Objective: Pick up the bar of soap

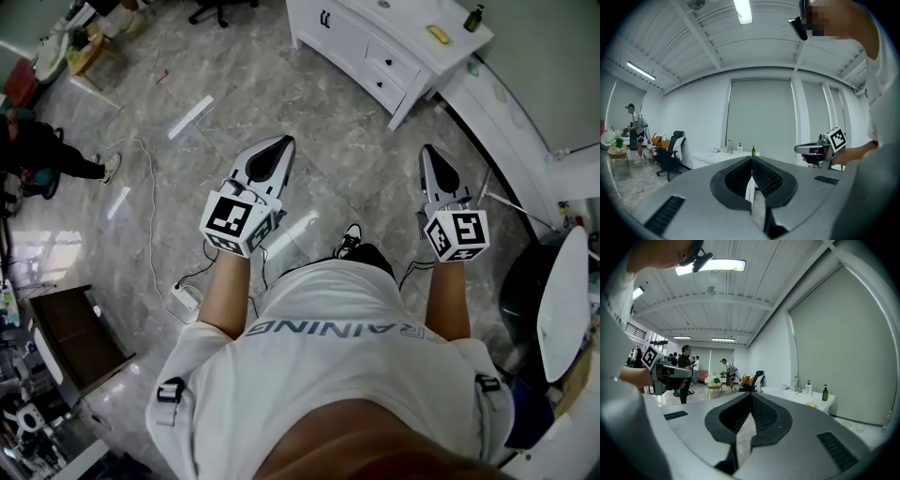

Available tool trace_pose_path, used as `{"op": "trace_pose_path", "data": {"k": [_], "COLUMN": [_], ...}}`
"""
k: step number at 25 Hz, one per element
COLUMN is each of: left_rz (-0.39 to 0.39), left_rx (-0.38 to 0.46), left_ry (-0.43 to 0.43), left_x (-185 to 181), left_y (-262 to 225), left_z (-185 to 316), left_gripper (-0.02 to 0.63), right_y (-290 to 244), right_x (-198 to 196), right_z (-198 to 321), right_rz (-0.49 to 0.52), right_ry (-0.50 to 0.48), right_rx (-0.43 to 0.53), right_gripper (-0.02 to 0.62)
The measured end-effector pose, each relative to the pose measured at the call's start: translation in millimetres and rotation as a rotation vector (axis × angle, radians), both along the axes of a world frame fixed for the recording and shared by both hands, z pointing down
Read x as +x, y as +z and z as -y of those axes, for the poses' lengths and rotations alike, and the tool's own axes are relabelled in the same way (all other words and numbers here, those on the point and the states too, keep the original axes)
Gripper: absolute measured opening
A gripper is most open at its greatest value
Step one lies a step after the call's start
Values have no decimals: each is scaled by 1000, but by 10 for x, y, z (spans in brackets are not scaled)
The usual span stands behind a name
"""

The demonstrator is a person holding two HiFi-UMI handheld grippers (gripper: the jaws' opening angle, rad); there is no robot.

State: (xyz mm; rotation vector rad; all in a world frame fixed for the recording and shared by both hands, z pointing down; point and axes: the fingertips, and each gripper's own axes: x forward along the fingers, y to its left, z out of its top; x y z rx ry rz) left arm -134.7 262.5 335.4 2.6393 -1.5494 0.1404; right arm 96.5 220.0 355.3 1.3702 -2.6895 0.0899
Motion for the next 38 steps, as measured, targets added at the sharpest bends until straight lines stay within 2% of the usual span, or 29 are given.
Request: {"op": "trace_pose_path", "data": {"k": [7, 13, 22, 26, 38], "left_rz": [-20, -17, -25, -20, -5], "left_rx": [-9, -30, -39, -40, -38], "left_ry": [-10, -6, 50, 87, 194], "left_x": [426, 678, 799, 673, -128], "left_y": [-24, 88, 191, 221, 214], "left_z": [765, 1285, 2099, 2565, 4082], "left_gripper": [0, 0, 0, 0, 0], "right_y": [-30, 102, 176, 167, 27], "right_x": [429, 769, 886, 853, -38], "right_z": [785, 1329, 1993, 2446, 3675], "right_rz": [2, 27, 3, 13, -44], "right_ry": [-10, 28, 70, 124, 220], "right_rx": [-2, -38, -45, -51, -42], "right_gripper": [14, 14, 14, 14, 14]}}
